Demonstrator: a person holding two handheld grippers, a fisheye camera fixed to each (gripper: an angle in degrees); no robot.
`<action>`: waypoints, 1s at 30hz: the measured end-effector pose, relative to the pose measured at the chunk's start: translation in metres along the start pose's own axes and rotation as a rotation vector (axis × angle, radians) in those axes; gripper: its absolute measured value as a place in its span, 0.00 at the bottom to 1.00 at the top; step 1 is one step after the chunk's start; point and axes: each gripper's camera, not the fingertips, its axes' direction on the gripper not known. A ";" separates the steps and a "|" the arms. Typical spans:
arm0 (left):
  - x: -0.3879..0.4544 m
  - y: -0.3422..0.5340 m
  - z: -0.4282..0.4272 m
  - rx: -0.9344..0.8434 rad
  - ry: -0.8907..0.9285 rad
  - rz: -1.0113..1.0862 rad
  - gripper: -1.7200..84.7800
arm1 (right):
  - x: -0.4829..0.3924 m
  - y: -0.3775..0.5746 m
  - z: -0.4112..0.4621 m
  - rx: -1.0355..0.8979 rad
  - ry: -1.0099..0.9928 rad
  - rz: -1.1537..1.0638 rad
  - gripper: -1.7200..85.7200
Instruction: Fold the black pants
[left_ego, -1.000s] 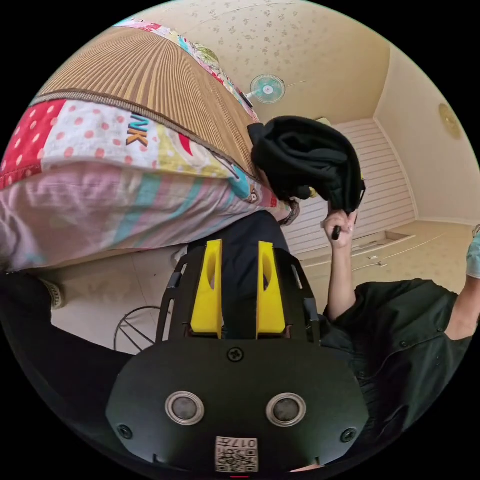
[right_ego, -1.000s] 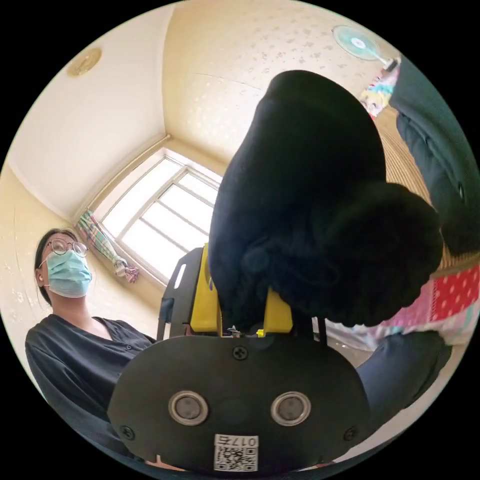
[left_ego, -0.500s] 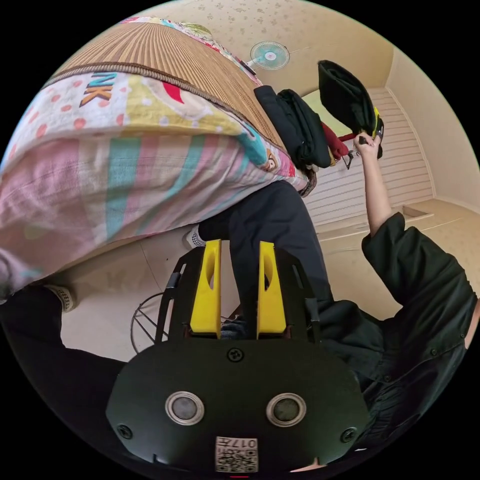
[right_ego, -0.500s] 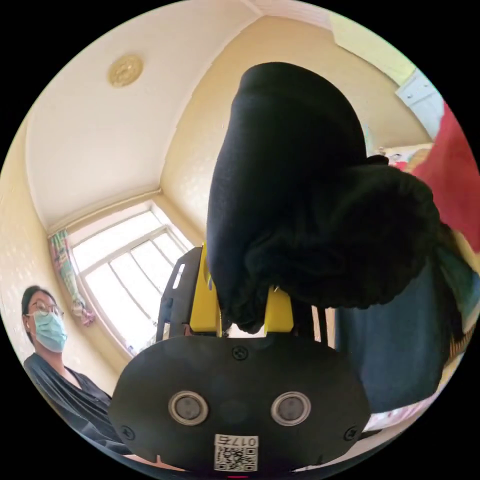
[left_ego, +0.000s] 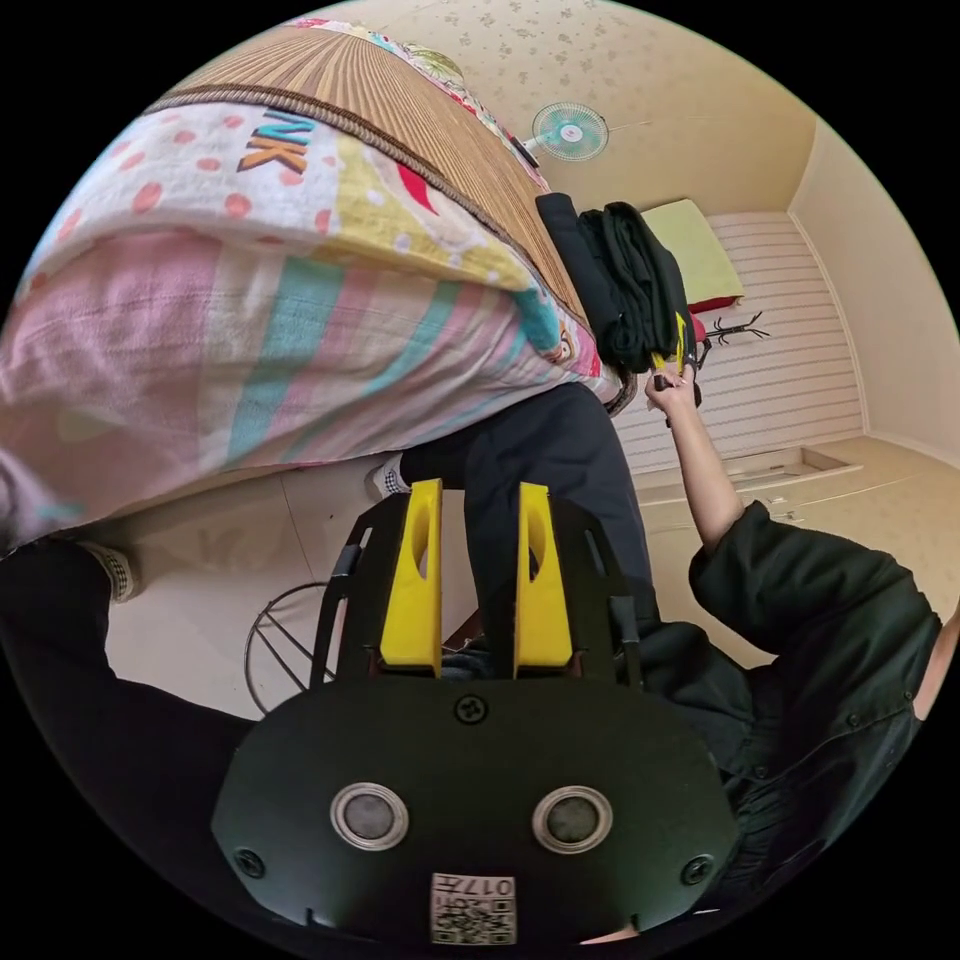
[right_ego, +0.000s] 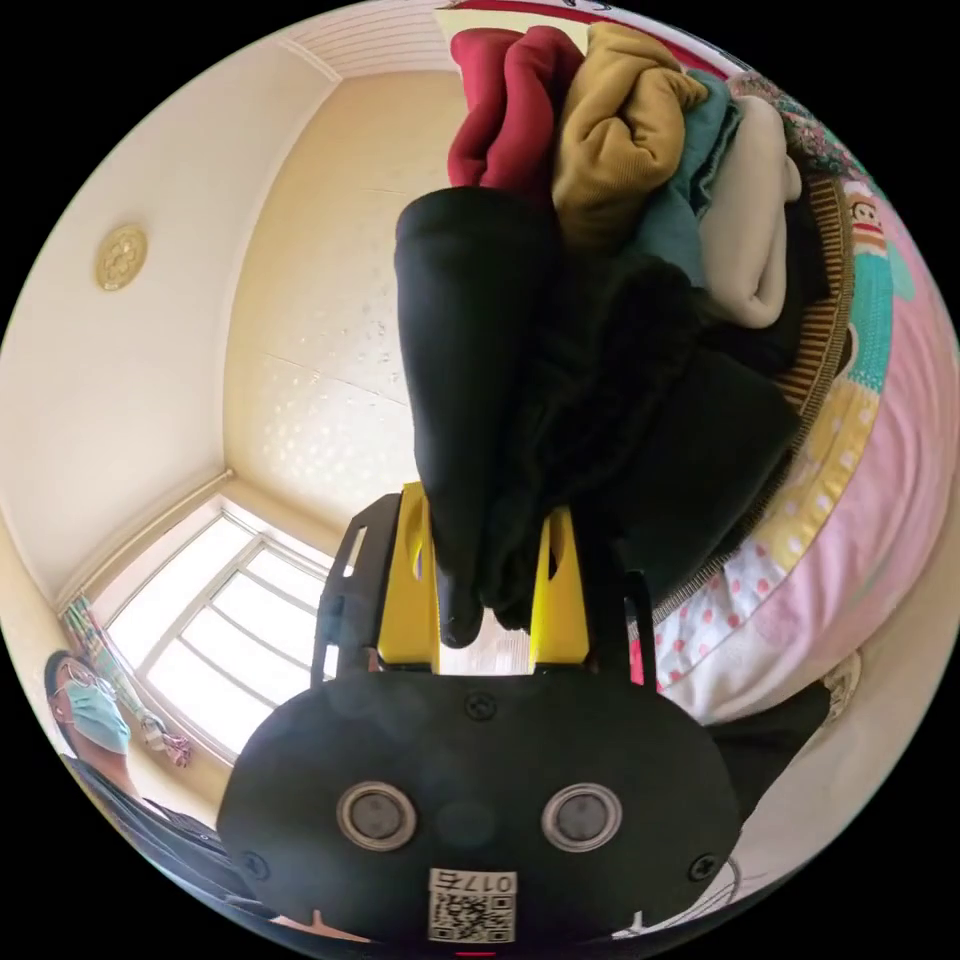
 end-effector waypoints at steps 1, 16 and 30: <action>0.004 -0.003 0.004 0.009 -0.011 0.003 0.15 | -0.006 0.013 -0.002 -0.003 0.030 -0.006 0.18; 0.061 -0.048 0.066 0.084 -0.266 0.004 0.15 | -0.119 0.202 0.178 -0.485 0.419 -0.643 0.04; 0.071 -0.163 -0.140 0.554 -0.608 -0.081 0.15 | -0.058 0.193 0.243 -0.534 0.372 -0.489 0.03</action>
